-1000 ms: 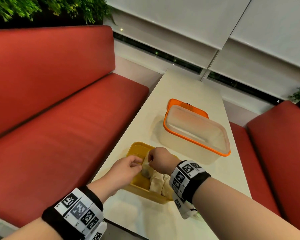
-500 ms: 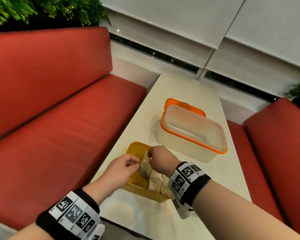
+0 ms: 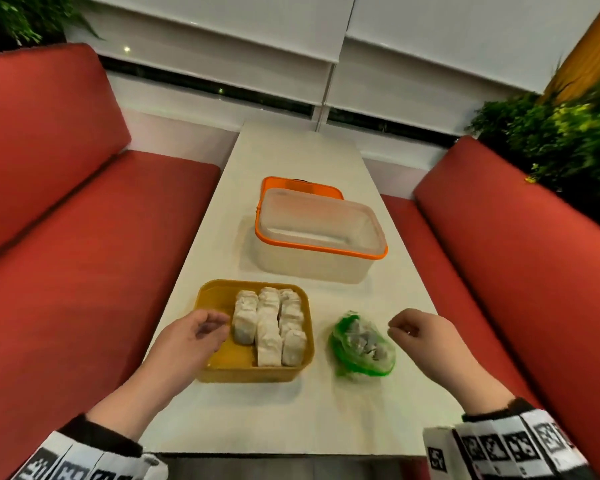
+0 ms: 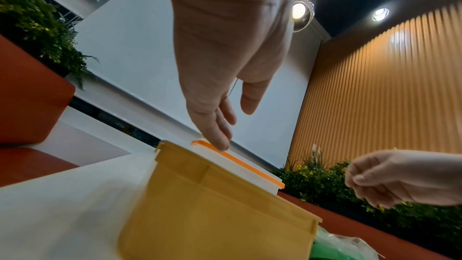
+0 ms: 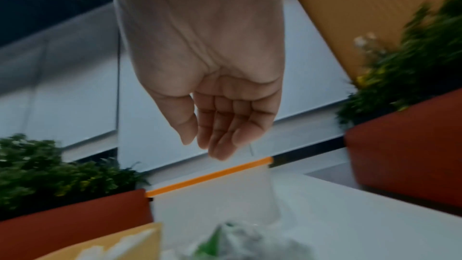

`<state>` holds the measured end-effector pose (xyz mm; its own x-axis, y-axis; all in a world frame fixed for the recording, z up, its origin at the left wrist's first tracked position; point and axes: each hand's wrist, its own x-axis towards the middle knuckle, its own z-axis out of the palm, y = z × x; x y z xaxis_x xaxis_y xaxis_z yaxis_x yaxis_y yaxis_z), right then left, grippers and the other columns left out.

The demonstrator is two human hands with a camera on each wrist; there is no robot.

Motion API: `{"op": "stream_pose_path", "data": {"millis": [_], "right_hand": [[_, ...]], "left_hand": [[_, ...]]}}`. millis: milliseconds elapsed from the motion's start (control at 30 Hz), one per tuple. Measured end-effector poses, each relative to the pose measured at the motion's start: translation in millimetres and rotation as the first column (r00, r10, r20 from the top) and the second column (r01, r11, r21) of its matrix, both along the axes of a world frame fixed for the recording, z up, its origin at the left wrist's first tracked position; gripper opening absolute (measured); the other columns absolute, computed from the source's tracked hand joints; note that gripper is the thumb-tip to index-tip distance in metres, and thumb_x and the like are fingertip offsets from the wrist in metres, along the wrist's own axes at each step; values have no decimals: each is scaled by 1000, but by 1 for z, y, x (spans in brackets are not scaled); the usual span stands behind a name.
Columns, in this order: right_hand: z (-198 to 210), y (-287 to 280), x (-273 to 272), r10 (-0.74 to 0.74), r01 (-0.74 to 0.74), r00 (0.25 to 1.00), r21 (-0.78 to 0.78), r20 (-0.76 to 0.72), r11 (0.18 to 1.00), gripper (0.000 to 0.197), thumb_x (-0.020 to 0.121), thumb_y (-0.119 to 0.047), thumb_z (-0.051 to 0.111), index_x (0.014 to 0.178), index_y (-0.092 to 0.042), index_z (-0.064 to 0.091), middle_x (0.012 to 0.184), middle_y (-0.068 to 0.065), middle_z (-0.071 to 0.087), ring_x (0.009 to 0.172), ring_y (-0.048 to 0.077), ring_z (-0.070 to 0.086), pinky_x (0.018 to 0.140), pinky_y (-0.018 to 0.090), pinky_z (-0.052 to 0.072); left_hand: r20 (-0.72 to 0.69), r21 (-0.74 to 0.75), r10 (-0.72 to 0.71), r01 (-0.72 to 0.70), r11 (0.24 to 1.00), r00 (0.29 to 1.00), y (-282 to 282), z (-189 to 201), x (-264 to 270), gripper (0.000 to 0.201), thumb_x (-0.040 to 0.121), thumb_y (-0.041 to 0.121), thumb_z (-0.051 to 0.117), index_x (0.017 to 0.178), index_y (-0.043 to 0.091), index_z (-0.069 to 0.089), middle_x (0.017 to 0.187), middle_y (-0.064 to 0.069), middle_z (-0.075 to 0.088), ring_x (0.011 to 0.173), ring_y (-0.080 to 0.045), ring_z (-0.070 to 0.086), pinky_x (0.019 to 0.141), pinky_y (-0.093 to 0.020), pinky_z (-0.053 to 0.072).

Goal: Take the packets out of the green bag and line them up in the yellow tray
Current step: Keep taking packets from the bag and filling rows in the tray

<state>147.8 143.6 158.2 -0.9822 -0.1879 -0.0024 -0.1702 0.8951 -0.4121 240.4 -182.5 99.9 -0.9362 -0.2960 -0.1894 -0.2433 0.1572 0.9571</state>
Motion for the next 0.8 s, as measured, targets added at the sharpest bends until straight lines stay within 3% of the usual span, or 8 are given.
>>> {"op": "stream_pose_path", "data": {"millis": [133, 300, 467, 567, 633, 700, 800], "right_hand": [[-28, 28, -3, -100, 98, 993, 33, 56, 995, 7, 83, -23, 66, 89, -23, 66, 76, -12, 61, 71, 6, 55, 55, 9, 33], [-59, 21, -19, -91, 92, 990, 3, 107, 996, 25, 79, -35, 67, 100, -22, 65, 97, -6, 63, 83, 12, 58, 68, 22, 38], [-72, 10, -27, -7, -8, 981, 79, 194, 997, 22, 81, -21, 53, 100, -19, 65, 103, 2, 65, 89, 20, 59, 68, 23, 40], [-80, 17, -31, 8, -17, 981, 46, 191, 999, 29, 80, -22, 56, 109, -21, 58, 110, 2, 55, 99, 21, 57, 78, 25, 43], [-82, 24, -35, -17, 20, 970, -9, 242, 1000, 50, 79, -27, 64, 127, -21, 47, 122, 3, 48, 112, 21, 52, 88, 24, 41], [-82, 28, -40, -32, 74, 926, -96, 377, 993, 65, 79, -25, 66, 137, -15, 39, 130, 7, 47, 119, 23, 50, 91, 26, 42], [-84, 29, -44, -1, 153, 862, -258, 507, 954, 47, 80, -10, 62, 125, -10, 50, 114, 10, 57, 95, 24, 62, 75, 35, 56]], "left_hand": [[-11, 8, -13, 13, 1000, 1000, 19, 5, -6, 10, 88, 14, 64, 92, 23, 67, 95, -2, 68, 93, -21, 65, 92, -42, 51], [-22, 9, -60, 60, 998, 998, 58, 12, -27, 10, 87, 12, 65, 89, 22, 67, 90, -1, 68, 91, -19, 64, 87, -34, 51], [-12, -157, -223, 218, 963, 975, 118, 11, -50, 12, 88, 17, 63, 90, 29, 64, 95, 9, 67, 94, -5, 61, 75, -12, 44], [67, -288, -345, 349, 892, 936, 154, 2, -62, 11, 88, 27, 61, 93, 36, 61, 114, 12, 60, 110, -5, 54, 88, -18, 43], [136, -346, -369, 393, 852, 920, 175, -6, -68, 17, 90, 30, 58, 106, 34, 61, 136, 6, 47, 127, -10, 43, 102, -19, 33], [217, -355, -336, 395, 847, 916, 193, -12, -74, 28, 92, 31, 54, 120, 32, 54, 156, -1, 20, 141, -17, 27, 106, -19, 25], [303, -289, -280, 368, 884, 911, 208, -18, -83, 50, 91, 17, 53, 137, 29, 38, 159, -9, -8, 145, -24, 17, 106, -21, 28]]}}
